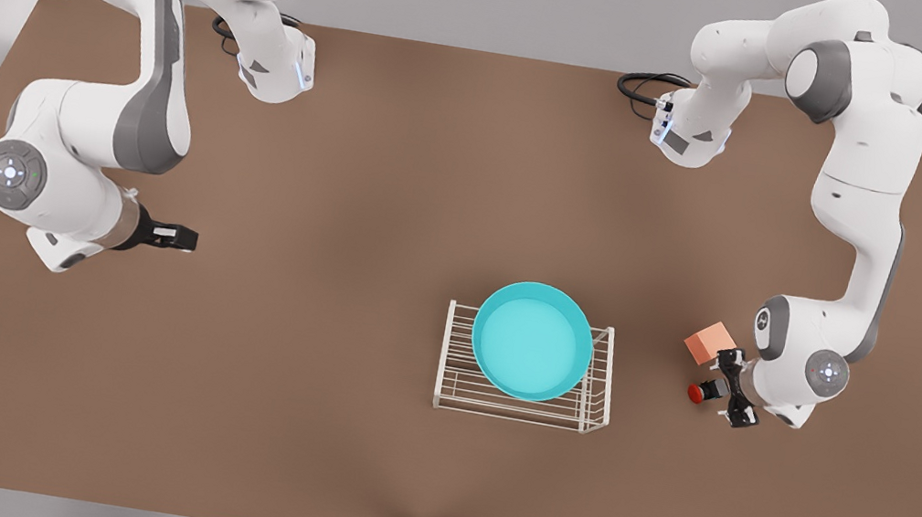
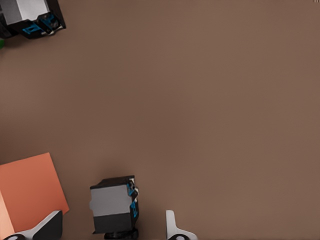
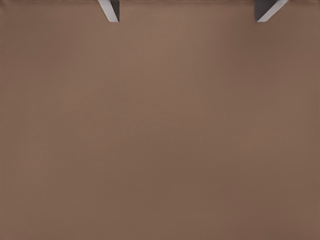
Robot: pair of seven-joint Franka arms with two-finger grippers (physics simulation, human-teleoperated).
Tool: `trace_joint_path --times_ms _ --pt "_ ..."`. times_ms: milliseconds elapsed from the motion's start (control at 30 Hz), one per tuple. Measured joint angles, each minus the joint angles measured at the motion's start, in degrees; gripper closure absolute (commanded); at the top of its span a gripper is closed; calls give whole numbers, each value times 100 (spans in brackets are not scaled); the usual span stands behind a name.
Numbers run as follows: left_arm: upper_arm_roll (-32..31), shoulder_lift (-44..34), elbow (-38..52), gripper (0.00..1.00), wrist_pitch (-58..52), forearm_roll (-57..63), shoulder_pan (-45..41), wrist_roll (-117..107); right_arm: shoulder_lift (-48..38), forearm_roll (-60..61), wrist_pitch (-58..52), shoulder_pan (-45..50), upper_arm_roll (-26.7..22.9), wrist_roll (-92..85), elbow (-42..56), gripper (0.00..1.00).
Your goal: Place the plate on the shelf with right arm and place the red button switch in the plate with left arm
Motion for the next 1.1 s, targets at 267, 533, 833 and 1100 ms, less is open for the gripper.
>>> trace_joint_path --times_ms 267,533,833,1100 --pt "9 79 -43 0 237 -2 10 -120 5 -8 -10 0 0 -28 0 0" --pt "9 201 8 0 355 -1 12 -221 64 -11 -12 7 6 -47 5 0" --pt "43 224 26 57 453 -6 13 -293 76 -12 -15 0 0 -60 32 0" --pt "44 126 110 58 395 -11 -8 -306 76 -12 -20 -9 -18 -69 62 0"
